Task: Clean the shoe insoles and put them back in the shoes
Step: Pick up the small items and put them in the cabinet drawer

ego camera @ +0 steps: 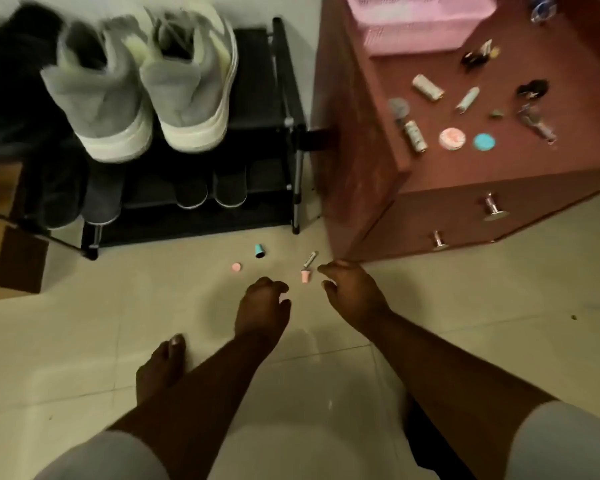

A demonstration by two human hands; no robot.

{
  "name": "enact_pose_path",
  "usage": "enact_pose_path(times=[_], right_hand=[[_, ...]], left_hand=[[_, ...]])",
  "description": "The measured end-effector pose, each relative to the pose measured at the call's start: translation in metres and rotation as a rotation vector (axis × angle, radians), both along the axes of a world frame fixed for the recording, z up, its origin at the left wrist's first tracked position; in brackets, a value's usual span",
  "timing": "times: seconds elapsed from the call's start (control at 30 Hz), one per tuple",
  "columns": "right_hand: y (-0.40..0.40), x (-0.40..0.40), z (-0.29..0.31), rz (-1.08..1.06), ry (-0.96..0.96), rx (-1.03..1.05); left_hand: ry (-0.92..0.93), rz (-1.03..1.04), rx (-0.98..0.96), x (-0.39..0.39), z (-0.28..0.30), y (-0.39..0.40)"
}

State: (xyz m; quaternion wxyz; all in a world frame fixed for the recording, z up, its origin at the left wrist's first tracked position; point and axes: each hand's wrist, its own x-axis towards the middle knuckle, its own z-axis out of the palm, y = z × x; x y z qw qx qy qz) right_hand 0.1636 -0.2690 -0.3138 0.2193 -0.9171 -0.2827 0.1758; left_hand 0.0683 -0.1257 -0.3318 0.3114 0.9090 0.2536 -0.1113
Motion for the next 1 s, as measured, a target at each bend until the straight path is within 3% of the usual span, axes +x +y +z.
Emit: enact_pose_path(times=[0.17,0.3,0.4,0.57,0.77,1.0], right_hand=[[0.023,0.037,-0.092,-0.059,0.102,-0.069],[0.037,0.050,-0.158,-0.054,0.162,-0.049],[0.042,0.048,-0.195,0.052,0.123,-0.095],[0.047,0.043,-0.226,0.104,-0.013,-0.143],[0.042,0.037,-0.220,0.081,-0.009,-0.083],[-0.006,0.013,-0.107,0.023,-0.051,0.011]], left_hand=[[0.086,0.018,-0.025,0.044,-0.090,0.016],[0.092,0.004,0.209,0.082,-0.147,0.053],[0.088,-0.053,0.277,0.102,-0.179,0.085],[0.082,-0.080,0.181,0.117,-0.217,0.113],[0.074,-0.099,0.167,0.094,-0.207,0.103],[-0.001,-0.134,-0.023,0.048,-0.094,0.036]])
